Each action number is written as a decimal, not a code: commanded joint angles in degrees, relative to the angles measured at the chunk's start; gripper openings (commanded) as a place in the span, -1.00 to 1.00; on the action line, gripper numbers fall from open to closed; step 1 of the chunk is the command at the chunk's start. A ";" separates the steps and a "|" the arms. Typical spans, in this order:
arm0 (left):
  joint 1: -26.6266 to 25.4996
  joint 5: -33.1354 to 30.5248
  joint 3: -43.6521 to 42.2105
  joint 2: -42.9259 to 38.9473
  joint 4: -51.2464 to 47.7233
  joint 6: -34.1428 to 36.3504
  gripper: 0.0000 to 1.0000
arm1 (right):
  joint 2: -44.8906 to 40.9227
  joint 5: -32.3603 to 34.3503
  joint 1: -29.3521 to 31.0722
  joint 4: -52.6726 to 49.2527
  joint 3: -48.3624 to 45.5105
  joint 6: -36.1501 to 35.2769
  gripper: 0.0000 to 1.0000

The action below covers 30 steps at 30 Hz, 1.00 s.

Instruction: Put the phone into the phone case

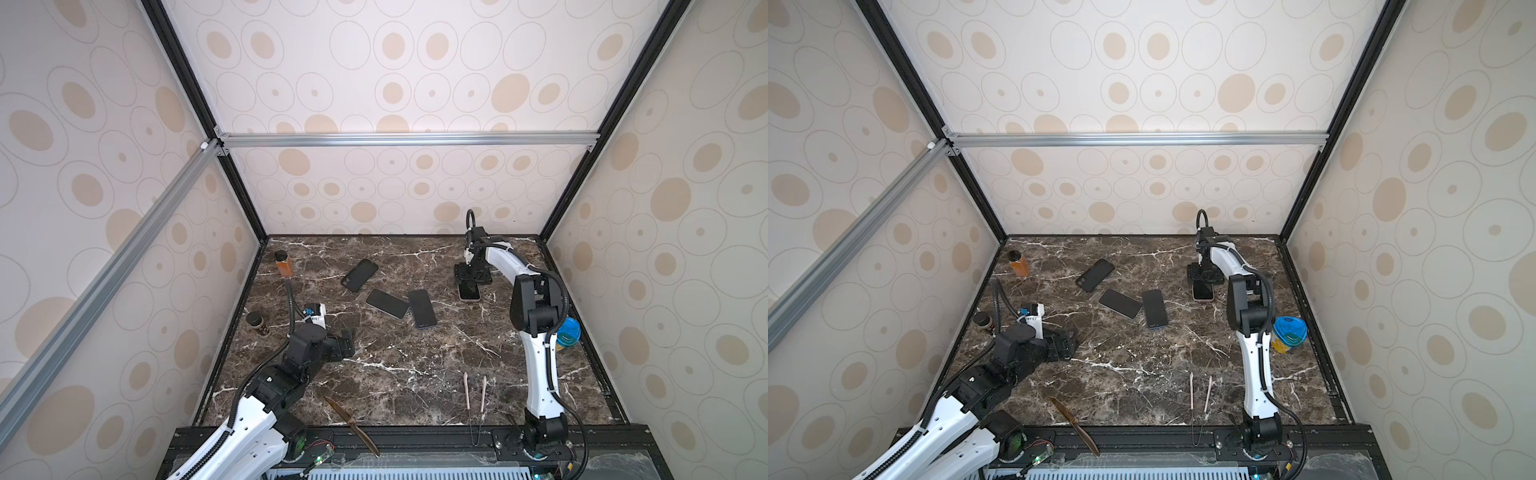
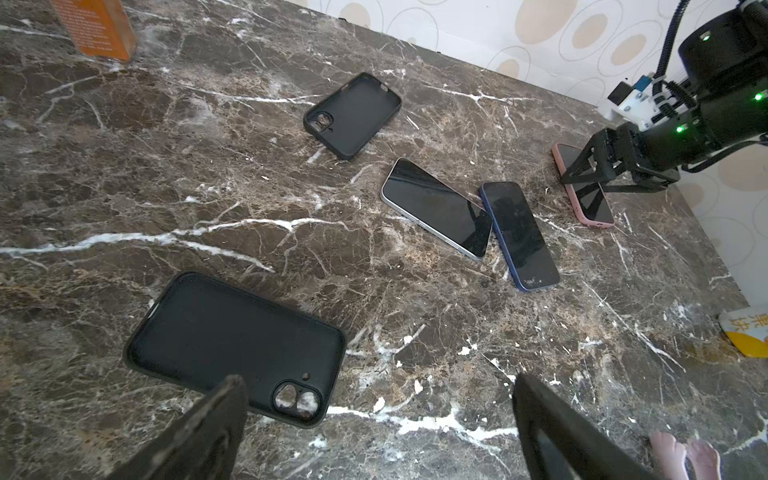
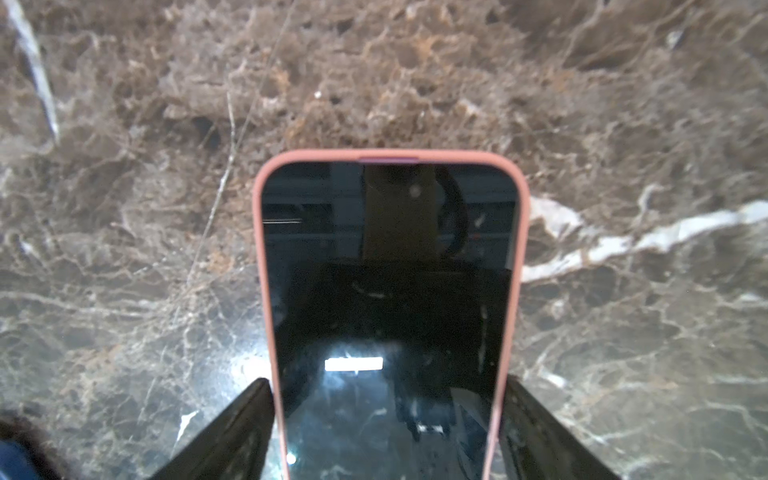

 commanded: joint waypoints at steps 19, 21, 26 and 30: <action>0.67 -13.41 3.39 13.46 -3.07 -3.07 1.00 | -26.13 -2.00 0.10 6.31 -19.95 -2.12 0.82; 0.93 -13.95 3.33 15.78 -2.61 -4.22 1.00 | -30.66 -4.11 0.13 8.65 -25.07 -2.35 0.80; 2.73 -15.03 2.10 19.08 -2.35 -10.27 1.00 | -38.10 -7.60 0.36 11.62 -34.29 -2.10 0.75; 4.22 -13.71 -0.45 17.67 0.46 -13.82 1.00 | -43.33 -9.90 2.10 12.96 -40.77 -1.63 0.70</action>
